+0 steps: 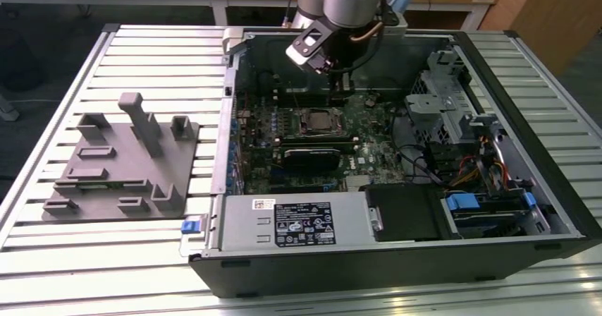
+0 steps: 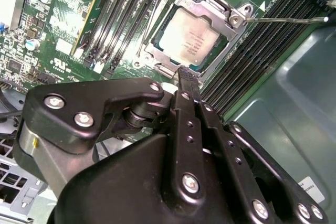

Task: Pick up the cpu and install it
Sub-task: 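Close the cpu cover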

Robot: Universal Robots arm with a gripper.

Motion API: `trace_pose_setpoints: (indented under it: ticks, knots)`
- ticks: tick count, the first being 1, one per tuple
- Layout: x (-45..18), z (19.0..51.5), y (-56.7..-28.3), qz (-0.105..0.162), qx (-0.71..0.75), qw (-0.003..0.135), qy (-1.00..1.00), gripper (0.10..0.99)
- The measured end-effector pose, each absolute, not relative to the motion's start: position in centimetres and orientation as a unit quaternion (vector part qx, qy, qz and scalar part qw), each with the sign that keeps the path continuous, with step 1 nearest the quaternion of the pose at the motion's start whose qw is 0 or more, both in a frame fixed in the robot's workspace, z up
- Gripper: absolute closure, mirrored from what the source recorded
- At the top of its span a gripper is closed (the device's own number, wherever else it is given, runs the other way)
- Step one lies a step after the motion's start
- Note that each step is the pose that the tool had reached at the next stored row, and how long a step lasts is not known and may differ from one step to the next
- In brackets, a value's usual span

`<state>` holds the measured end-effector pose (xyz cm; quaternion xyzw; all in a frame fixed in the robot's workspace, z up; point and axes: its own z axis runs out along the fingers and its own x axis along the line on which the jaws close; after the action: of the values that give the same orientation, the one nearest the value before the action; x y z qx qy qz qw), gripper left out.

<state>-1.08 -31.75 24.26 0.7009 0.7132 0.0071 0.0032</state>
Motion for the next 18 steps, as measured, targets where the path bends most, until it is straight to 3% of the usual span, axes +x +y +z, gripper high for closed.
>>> trace_pose_setpoints:
  ticks: [18]
  knots:
    - [-2.2,23.6,-32.3,0.007,0.701,0.003,0.713,0.980]
